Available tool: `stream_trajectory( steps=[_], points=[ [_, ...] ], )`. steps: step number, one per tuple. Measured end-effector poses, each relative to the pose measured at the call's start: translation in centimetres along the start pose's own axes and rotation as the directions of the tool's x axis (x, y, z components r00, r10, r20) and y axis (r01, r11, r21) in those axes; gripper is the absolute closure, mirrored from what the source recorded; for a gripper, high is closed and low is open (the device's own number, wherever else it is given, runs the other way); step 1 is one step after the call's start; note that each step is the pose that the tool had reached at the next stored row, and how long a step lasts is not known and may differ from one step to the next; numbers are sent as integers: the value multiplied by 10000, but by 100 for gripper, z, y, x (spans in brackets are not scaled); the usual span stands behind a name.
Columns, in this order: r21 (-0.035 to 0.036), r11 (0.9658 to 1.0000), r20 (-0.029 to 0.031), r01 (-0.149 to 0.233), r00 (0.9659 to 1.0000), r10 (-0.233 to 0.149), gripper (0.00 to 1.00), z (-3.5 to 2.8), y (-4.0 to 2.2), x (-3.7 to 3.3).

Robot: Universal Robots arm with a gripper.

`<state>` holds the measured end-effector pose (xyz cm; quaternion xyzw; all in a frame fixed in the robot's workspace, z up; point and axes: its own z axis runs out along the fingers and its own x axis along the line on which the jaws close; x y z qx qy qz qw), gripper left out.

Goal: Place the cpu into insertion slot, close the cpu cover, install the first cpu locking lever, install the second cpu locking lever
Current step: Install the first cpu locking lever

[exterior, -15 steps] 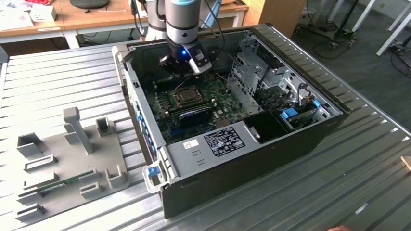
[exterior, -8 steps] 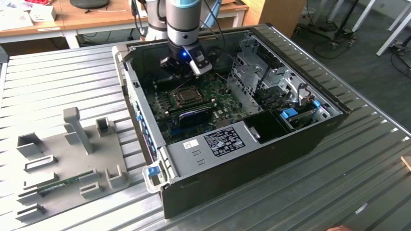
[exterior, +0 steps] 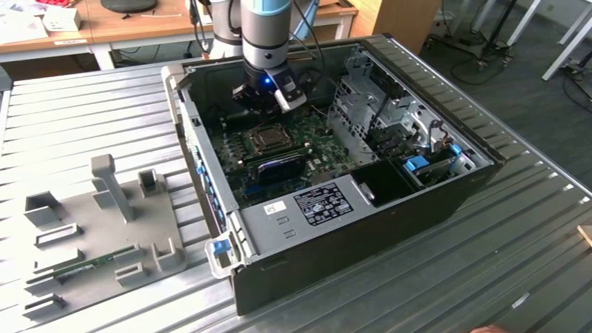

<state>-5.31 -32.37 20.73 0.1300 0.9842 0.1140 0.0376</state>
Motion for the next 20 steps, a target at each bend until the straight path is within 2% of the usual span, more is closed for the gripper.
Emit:
stream_trajectory(
  steps=[20],
  points=[
    [4,10000,17,-72,10000,72,90,72,-34,-52]
  ],
)
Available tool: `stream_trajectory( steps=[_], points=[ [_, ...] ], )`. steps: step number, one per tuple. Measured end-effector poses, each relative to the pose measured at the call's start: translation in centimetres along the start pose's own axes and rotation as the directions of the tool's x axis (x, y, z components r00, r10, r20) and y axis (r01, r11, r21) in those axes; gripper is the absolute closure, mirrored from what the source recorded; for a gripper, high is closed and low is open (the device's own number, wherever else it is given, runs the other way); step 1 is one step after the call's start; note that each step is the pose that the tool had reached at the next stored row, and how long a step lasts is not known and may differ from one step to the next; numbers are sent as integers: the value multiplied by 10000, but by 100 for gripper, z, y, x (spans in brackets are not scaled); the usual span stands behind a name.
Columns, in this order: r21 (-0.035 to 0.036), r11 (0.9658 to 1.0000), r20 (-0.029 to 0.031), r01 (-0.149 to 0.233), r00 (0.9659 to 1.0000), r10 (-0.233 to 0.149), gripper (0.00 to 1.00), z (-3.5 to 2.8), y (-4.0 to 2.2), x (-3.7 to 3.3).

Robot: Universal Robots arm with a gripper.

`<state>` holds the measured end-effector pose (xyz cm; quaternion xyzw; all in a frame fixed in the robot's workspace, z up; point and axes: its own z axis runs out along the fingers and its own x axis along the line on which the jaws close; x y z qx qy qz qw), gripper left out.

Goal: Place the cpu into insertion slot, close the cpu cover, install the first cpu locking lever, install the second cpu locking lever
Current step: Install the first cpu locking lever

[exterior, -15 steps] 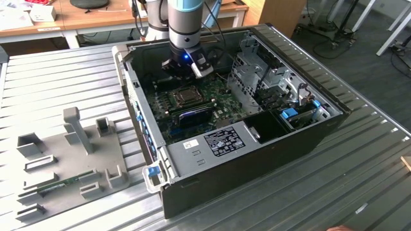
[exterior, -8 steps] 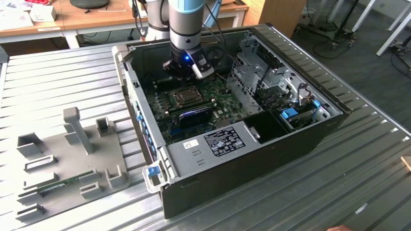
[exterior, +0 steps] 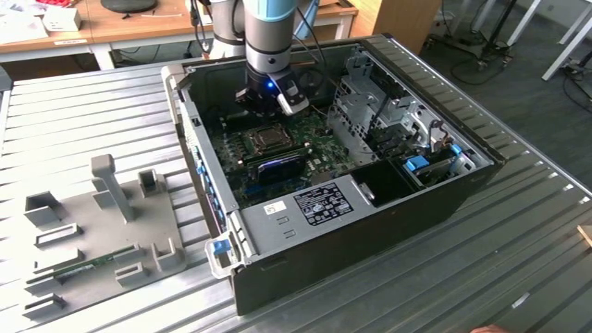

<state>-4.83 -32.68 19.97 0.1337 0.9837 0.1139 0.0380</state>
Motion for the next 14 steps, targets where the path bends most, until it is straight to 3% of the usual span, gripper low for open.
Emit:
stream_trajectory(
  steps=[14],
  points=[
    [6,9999,39,-162,9999,162,90,34,-16,-20]
  ],
)
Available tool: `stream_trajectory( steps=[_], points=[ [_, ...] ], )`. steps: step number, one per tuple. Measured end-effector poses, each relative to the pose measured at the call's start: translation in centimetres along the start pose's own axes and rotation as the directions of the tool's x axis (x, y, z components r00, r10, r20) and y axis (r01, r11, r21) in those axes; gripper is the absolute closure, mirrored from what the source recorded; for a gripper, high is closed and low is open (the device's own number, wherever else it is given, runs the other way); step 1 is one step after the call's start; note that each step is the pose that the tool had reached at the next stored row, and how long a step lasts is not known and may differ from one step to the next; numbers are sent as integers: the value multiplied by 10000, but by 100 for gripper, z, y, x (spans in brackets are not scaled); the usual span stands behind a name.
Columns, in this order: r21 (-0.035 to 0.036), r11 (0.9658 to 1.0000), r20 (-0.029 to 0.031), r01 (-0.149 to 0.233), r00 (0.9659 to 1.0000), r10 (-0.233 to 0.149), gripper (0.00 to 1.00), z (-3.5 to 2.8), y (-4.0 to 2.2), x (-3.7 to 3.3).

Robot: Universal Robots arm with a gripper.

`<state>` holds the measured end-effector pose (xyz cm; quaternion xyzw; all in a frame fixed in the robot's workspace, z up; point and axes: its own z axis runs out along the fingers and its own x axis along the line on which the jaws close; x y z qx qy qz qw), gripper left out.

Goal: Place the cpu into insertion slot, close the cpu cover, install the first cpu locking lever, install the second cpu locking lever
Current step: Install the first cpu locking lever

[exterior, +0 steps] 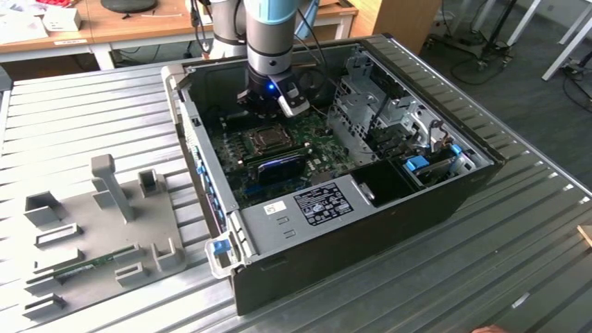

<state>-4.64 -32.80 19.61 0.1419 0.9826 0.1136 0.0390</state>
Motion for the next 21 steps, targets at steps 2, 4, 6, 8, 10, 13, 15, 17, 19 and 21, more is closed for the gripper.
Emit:
stream_trajectory(
  steps=[2,4,6,8,10,13,15,17,19,21],
  points=[
    [0,10000,7,-28,10000,28,90,4,2,0],
    [5,10000,14,-62,10000,62,90,6,7,2],
    [4,10000,19,-81,10000,81,90,8,14,5],
    [6,9999,25,-103,9999,103,90,9,18,6],
    [6,9999,33,-138,9999,138,90,10,19,6],
    [10,9998,52,-220,9997,220,90,10,20,5],
    [15,9996,72,-294,9995,294,90,10,21,4],
    [24,9991,104,-418,9991,418,90,12,21,4],
    [34,9983,143,-576,9982,576,90,13,20,3],
    [43,9973,184,-735,9971,734,90,14,20,3]
  ],
)
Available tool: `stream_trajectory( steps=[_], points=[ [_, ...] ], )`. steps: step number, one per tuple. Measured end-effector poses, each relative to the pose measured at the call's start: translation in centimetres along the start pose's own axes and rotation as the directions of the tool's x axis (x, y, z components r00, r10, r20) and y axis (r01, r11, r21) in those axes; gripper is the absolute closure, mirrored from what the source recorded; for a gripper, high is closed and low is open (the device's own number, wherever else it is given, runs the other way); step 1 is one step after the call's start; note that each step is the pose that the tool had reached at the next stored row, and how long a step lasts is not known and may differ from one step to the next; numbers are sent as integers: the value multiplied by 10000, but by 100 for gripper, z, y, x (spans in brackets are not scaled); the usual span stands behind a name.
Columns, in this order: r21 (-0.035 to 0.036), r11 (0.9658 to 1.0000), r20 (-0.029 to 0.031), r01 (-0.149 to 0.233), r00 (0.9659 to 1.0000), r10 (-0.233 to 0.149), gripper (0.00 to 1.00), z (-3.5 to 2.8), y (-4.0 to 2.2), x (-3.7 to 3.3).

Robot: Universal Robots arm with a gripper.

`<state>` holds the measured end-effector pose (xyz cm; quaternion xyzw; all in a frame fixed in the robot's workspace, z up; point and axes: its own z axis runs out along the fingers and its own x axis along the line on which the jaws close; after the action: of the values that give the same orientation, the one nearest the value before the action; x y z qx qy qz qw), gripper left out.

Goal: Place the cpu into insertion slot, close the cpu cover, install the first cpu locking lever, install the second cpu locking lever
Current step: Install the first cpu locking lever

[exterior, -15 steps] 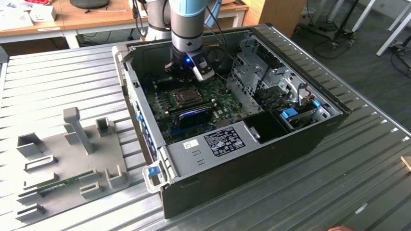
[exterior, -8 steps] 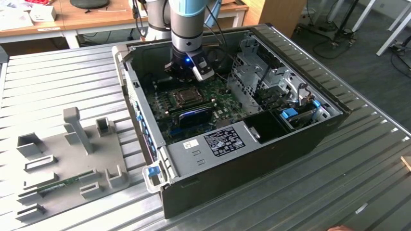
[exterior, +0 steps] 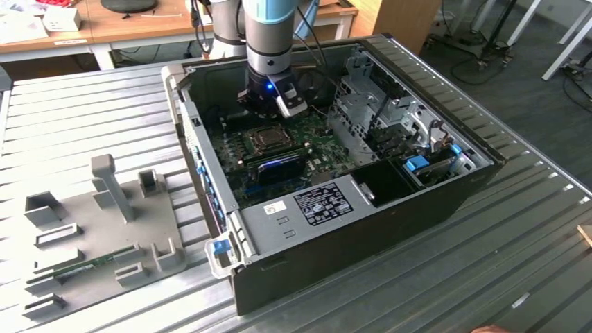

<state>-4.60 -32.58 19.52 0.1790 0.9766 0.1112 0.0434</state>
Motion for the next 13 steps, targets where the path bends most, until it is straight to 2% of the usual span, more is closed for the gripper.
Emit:
stream_trajectory(
  steps=[5,13],
  points=[
    [18,9995,75,-309,9995,309,90,4,-1,-1],
    [17,9994,81,-335,9994,335,90,9,18,8]
  ],
)
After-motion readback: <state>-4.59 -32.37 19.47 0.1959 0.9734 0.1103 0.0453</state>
